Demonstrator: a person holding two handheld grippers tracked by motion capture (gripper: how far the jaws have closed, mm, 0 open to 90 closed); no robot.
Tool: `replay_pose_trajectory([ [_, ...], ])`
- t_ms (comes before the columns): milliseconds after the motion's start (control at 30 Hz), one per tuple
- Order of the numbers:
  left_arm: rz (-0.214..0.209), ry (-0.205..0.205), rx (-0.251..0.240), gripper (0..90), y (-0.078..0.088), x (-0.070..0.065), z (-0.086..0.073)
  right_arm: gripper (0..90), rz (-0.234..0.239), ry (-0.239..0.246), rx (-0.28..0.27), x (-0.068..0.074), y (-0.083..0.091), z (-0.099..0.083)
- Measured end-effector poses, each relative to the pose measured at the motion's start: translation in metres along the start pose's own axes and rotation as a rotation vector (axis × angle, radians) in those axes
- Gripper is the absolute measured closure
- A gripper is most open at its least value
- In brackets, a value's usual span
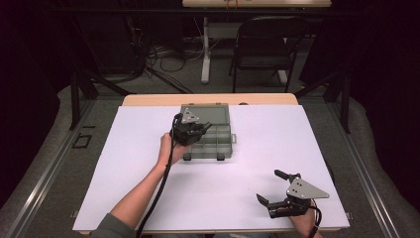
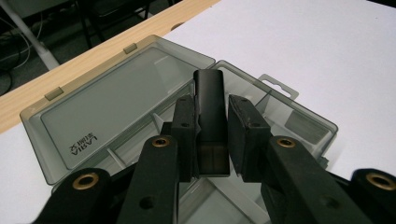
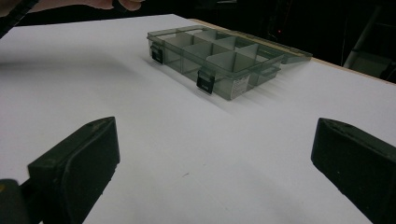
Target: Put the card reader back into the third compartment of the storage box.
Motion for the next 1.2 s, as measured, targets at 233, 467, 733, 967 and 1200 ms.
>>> replay_pose_trajectory([
  [233,0.016,0.017,0.009,73.4,-0.009,0.002,0.001,0.7,0.000,0.000,0.000,0.000,0.000,0.000],
  [467,0.028,0.039,0.018,73.4,-0.016,0.002,0.003,0.7,-0.001,-0.001,-0.004,0.000,0.000,0.000],
  [733,0.039,0.062,0.029,73.4,-0.025,0.004,0.004,0.8,-0.001,-0.001,0.000,0.000,0.000,0.000],
  [967,0.051,0.086,0.035,73.4,-0.034,0.005,0.006,0.8,-0.001,0.001,-0.003,0.000,0.000,0.000],
  [1200,0.059,0.098,0.048,73.3,-0.042,0.006,0.007,0.9,-0.002,0.000,-0.007,0.000,0.000,0.001],
])
Point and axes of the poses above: each handheld gripper's, and its own axes: y roughly backward along the jaws, z roughly out of its top, x roughly to its left, the point moved 7 cm from there along -y, roughly forward along the jaws, and after that the axes turned 1 degree about -z, right-handed, at the moved point
